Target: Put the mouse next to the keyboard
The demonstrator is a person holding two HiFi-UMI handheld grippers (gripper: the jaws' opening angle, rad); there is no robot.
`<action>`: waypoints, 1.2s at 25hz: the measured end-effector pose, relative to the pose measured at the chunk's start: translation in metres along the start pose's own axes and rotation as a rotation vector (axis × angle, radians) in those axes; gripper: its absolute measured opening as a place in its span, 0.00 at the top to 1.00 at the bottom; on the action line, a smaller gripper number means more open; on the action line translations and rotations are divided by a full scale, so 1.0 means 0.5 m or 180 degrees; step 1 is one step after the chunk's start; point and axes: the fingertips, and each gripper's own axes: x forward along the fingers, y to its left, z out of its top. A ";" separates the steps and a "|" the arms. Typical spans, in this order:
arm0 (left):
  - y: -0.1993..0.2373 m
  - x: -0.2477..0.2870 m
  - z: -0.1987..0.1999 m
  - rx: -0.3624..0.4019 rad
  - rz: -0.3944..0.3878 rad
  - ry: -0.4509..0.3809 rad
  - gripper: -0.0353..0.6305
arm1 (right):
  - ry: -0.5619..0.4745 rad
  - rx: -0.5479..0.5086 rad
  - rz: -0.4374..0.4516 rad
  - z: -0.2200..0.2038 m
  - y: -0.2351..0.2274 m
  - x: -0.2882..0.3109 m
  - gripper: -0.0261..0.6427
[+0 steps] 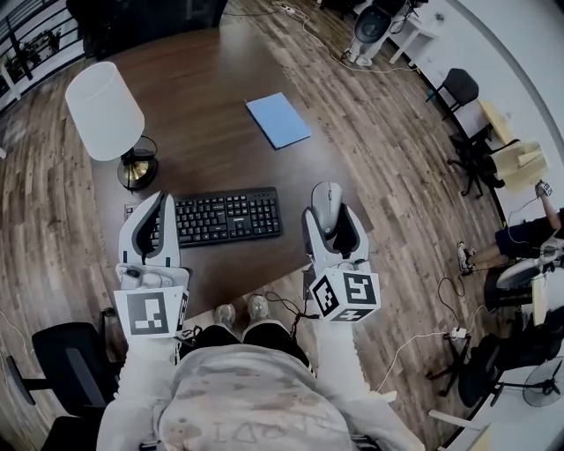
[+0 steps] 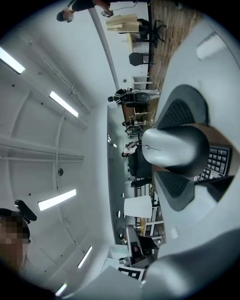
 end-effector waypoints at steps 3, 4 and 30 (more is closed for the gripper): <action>-0.007 0.017 -0.004 -0.0020 0.0054 0.0050 0.94 | 0.0149 0.0043 0.0054 -0.023 -0.020 0.027 0.51; -0.009 0.022 -0.008 -0.0021 0.0070 0.0070 0.94 | 0.0195 0.0045 0.0067 -0.032 -0.026 0.036 0.51; -0.071 0.061 -0.089 0.0004 0.0452 0.0458 0.94 | 0.1307 0.0156 0.0311 -0.319 -0.152 0.151 0.52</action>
